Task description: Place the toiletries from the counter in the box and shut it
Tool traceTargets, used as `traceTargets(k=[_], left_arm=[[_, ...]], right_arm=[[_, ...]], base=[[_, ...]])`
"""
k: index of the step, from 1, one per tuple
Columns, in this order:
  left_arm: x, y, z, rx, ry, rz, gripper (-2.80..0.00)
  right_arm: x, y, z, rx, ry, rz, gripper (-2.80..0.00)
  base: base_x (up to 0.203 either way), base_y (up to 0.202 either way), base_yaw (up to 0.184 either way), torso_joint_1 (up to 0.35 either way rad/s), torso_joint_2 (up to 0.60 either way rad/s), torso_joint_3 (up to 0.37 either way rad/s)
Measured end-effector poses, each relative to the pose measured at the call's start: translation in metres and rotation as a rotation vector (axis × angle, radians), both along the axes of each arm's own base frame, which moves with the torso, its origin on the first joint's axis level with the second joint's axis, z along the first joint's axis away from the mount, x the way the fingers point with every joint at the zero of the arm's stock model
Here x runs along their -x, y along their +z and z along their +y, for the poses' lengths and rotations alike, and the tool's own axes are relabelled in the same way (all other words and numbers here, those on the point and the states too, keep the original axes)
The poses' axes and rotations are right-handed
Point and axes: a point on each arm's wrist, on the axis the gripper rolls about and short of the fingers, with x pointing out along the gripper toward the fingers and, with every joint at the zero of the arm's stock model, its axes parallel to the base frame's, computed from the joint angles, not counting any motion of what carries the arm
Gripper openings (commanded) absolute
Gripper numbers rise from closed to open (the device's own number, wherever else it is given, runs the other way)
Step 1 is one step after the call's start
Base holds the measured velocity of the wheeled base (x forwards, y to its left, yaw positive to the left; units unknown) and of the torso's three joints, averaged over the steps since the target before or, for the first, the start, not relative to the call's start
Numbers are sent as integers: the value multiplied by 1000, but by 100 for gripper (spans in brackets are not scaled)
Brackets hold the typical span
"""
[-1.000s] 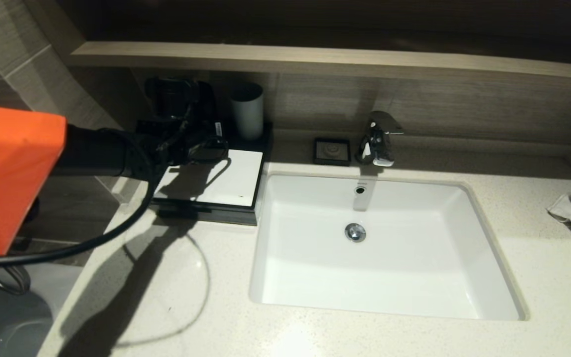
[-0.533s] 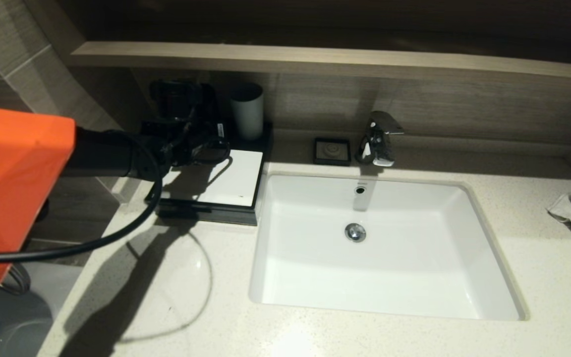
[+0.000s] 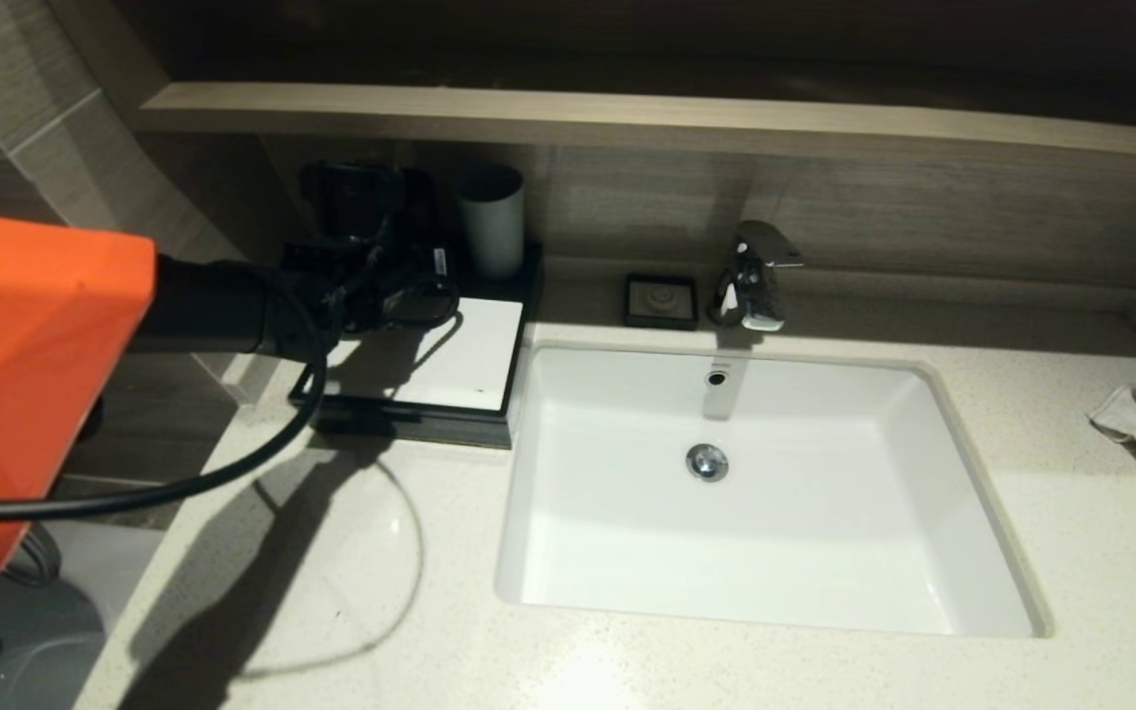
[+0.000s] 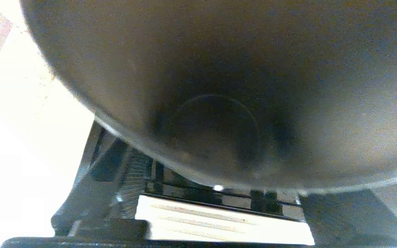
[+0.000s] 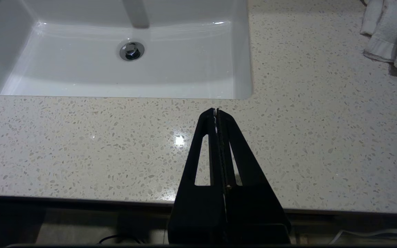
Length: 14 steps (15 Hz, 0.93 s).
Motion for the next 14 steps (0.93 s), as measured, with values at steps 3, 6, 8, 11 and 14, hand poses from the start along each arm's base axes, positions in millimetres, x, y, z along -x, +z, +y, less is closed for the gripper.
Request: traceTargets(k=[3,6,8,11,14], left_arm=[[0,2,3,1,6,-5,0],[3,7,7,4,19,-15,0],[7,13,9,6,27,-24,0],[22,17,13,3,27,-11,0],[50,11,21,-10,20,46,0]], right_arm=[[0,0,0,0,0,0,-280],[0,0,0,0,1,0,-280],[0,0,0,0,1,0,-280],[0,0,0,-1,0,0,-280],[0,0,0,0,0,0,-280]], base=[[0,0,0,0,0,0],[0,0,0,0,0,0],[0,0,0,0,0,0],[0,0,0,0,0,0],[0,0,0,0,0,0]])
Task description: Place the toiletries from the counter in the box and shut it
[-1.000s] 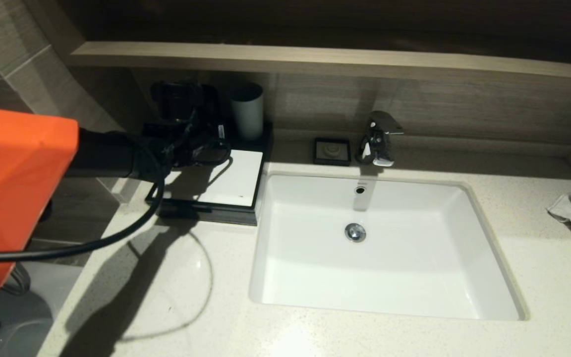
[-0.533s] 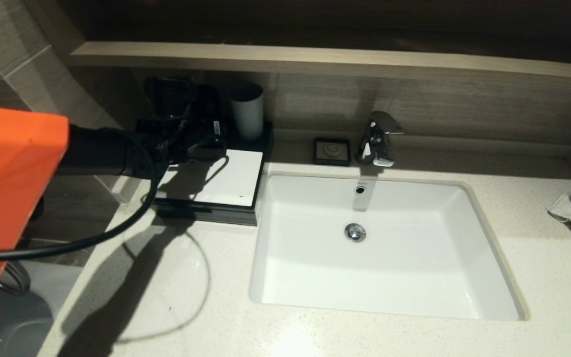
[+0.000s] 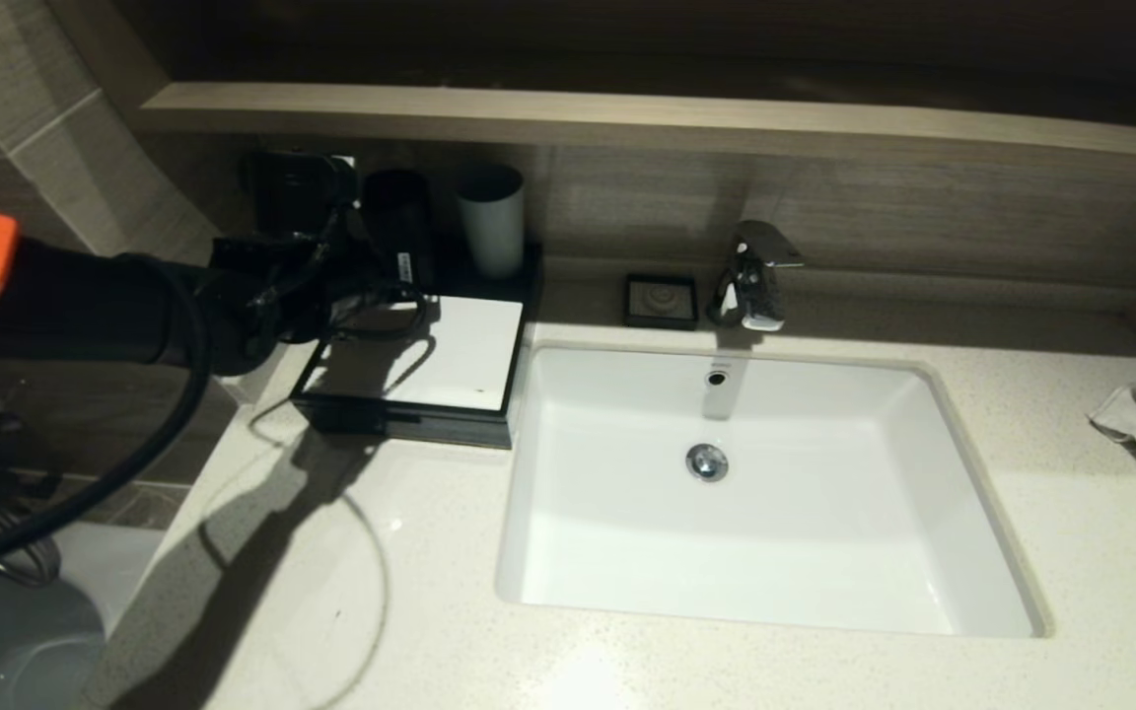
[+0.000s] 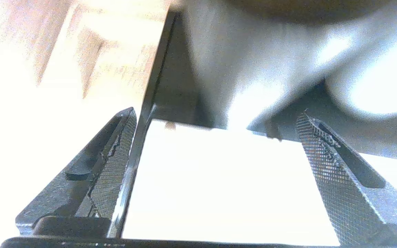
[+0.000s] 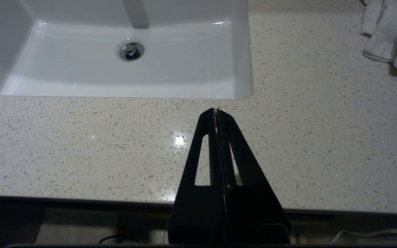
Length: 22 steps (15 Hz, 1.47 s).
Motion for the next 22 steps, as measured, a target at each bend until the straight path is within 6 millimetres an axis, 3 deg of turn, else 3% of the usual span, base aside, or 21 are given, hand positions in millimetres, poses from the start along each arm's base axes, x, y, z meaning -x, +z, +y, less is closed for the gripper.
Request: traceTargets(k=[6,7,12,17,22], left_arm=[[52,4,10,-4,-27,31,0],[56,2,11,-2,-27,40,-280],[55,-6,10,-1,-43,68,-280],[28,-2,0,10,-56,33,-280],[7,-11,-6,3,-51,39,-280]], right_arm=[[0,0,0,0,1,0,-280],[0,0,0,0,0,0,-280],[0,0,0,0,1,0,-280],[0,0,0,0,1,0,-280],[0,0,0,0,1,0,-280]], base=[[0,0,0,0,0,0],[0,0,0,0,0,0],[0,0,0,0,0,0],[0,0,0,0,0,0],[0,0,0,0,0,0]])
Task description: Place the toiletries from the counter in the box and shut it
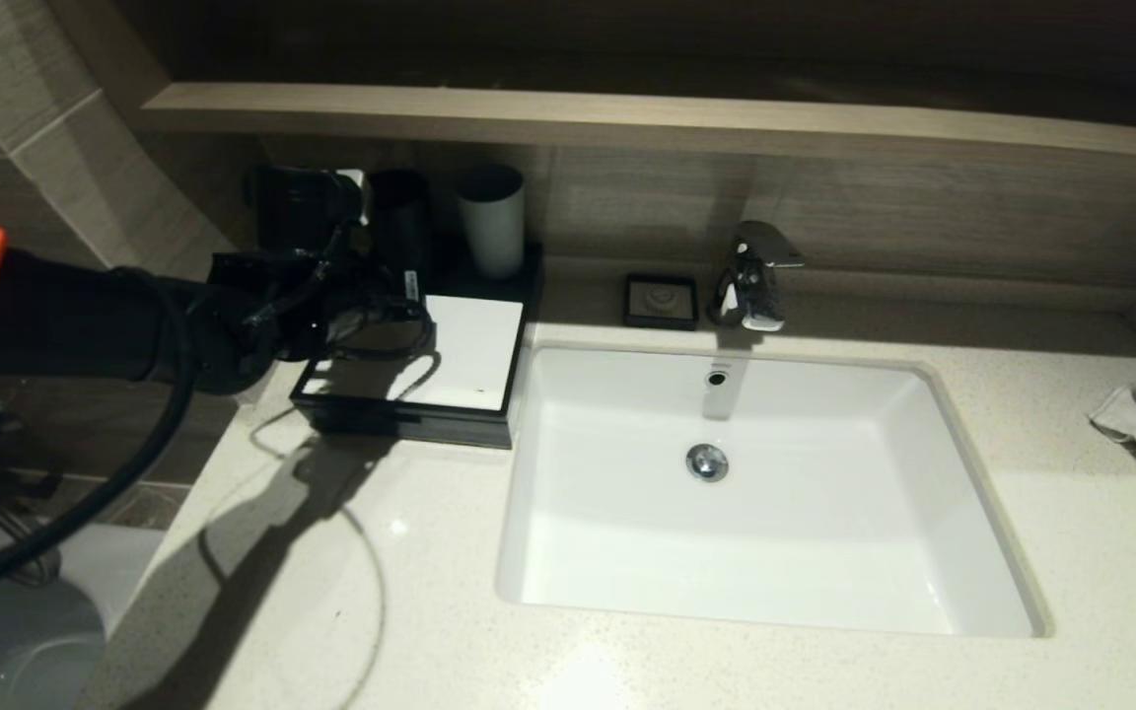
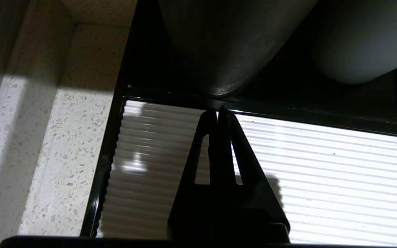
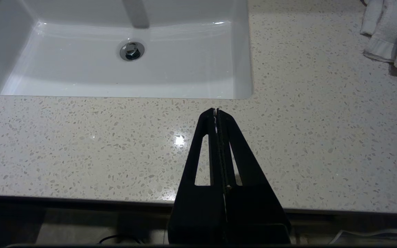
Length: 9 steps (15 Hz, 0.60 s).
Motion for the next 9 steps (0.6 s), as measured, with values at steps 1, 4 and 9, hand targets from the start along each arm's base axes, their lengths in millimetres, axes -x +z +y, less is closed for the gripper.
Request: traceTargets(k=[1,4,9], left_arm=[[-3,-1,-1,-2,0,0,-280],[-11,-1,-3,-1,2,-9,-280],[-22,-3,-7,-2,6,-22,-280]], right_arm=[[0,0,0,0,0,0,-280],[0,0,0,0,0,0,-280],[0,0,0,0,0,0,-280]], base=[[0,0,0,0,0,0],[0,0,0,0,0,0],[0,0,0,0,0,0]])
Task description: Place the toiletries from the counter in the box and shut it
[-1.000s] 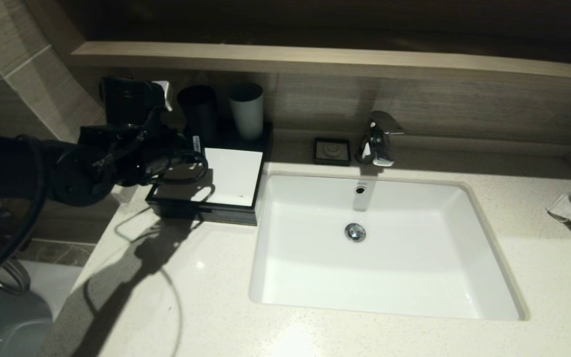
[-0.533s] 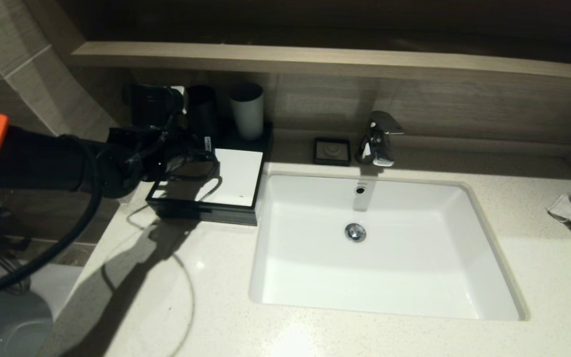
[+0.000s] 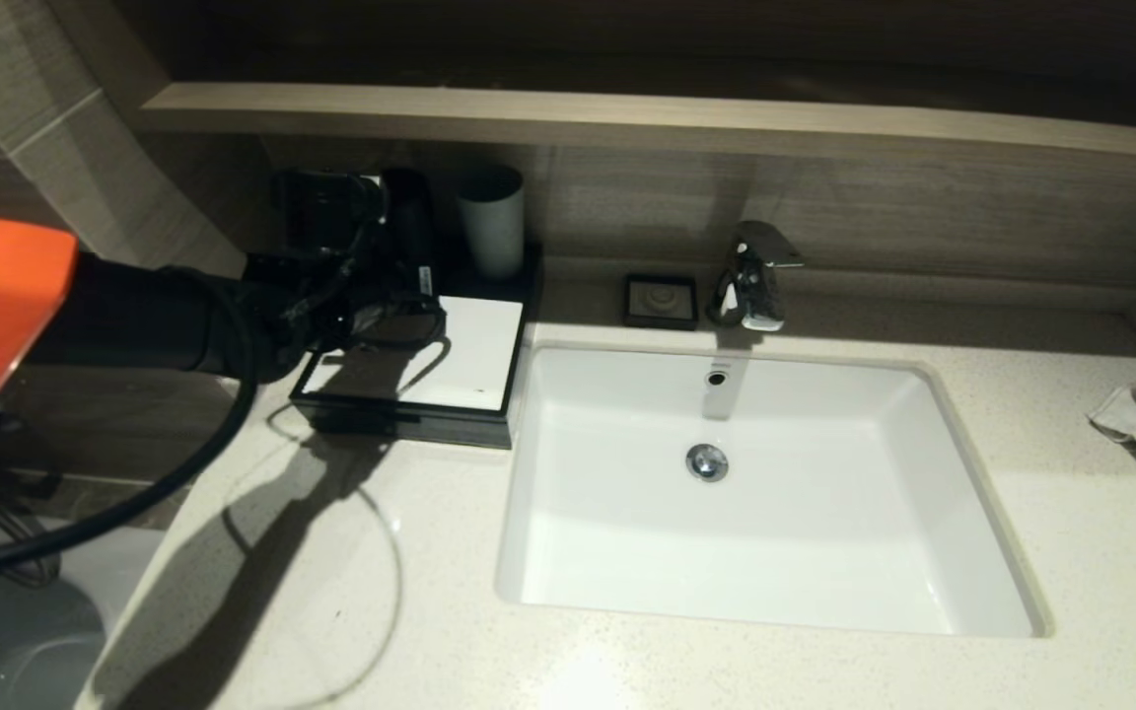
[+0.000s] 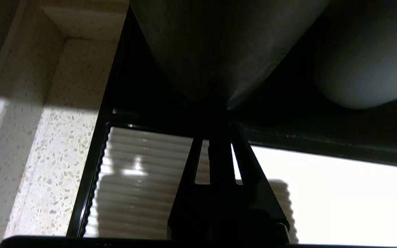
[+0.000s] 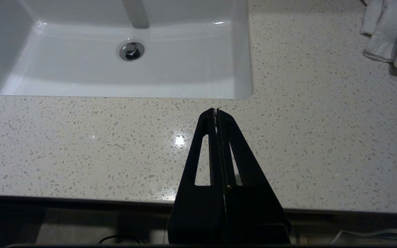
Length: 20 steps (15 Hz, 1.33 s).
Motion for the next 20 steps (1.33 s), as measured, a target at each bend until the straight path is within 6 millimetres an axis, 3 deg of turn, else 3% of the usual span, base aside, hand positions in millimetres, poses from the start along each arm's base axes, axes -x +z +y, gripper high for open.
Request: traceTargets(k=[12,16,20], left_arm=[[-10,1,-2,1,3,-20,-280],[11,6,4,-4,-2,-1,-280],[49,13,14,-9,-14,16,-280]], right_arm=[[0,0,0,0,-1,0,-280],[0,0,0,1,0,0,-280],[0,0,0,0,0,0,-280]], base=[[0,0,0,0,0,0],[0,0,0,0,0,0],[0,0,0,0,0,0]])
